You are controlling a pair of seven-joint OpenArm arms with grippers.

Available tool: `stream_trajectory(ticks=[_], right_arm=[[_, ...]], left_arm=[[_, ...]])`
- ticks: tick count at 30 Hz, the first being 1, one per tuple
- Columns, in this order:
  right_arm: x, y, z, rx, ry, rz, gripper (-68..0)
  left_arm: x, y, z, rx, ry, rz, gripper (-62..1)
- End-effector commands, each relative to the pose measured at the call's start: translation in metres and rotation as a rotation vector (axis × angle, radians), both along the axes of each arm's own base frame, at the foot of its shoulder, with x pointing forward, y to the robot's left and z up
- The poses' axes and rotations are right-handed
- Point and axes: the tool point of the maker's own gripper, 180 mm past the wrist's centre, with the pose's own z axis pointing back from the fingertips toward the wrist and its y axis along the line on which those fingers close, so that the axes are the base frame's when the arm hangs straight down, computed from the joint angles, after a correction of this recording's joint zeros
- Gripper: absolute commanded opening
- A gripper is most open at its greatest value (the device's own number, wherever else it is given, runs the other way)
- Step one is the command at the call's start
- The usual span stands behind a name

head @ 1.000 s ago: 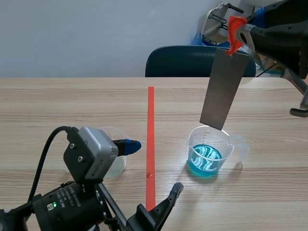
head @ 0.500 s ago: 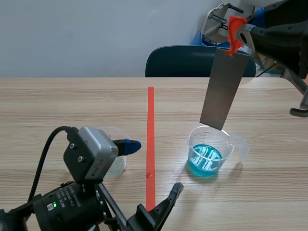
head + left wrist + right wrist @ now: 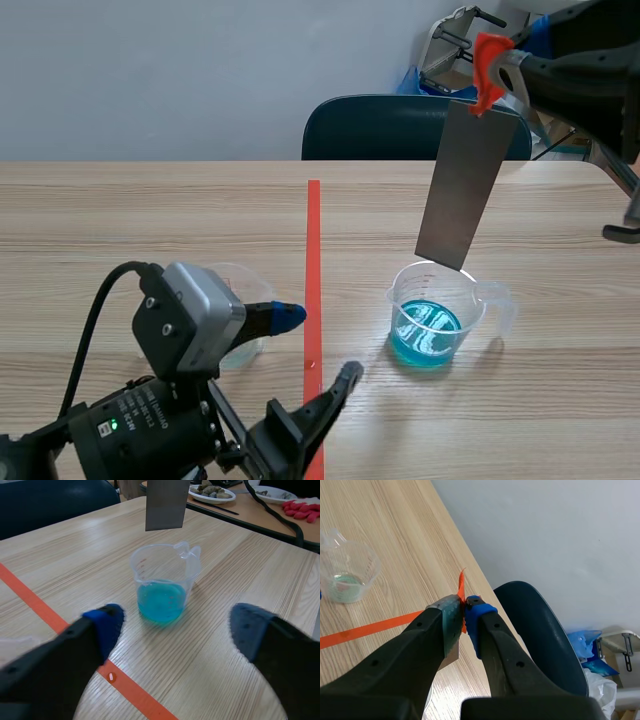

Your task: Do the redox reaction experiment

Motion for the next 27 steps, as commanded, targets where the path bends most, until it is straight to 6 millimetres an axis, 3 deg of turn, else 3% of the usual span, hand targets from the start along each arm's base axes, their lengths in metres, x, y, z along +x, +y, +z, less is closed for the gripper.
stream_trajectory(ticks=[1, 5, 7, 14, 27], right_arm=[[-0.003, 0.003, 0.006, 0.005, -0.017, 0.019, -66.7], [-0.003, 0.003, 0.006, 0.005, -0.017, 0.019, -66.7], [-0.003, 0.003, 0.006, 0.005, -0.017, 0.019, -66.7], [-0.003, 0.003, 0.006, 0.005, -0.017, 0.019, -66.7], [-0.003, 0.003, 0.006, 0.006, -0.017, 0.019, -66.7]], left_arm=[[0.009, -0.005, 0.011, -0.031, -0.025, 0.010, -32.1], [0.026, -0.010, 0.010, -0.016, -0.031, 0.024, -50.0], [0.036, -0.014, 0.009, -0.022, -0.039, 0.034, -54.9], [0.070, -0.033, 0.007, -0.034, -0.065, 0.043, -57.0], [0.103, -0.063, 0.004, -0.054, -0.067, 0.046, -57.6]])
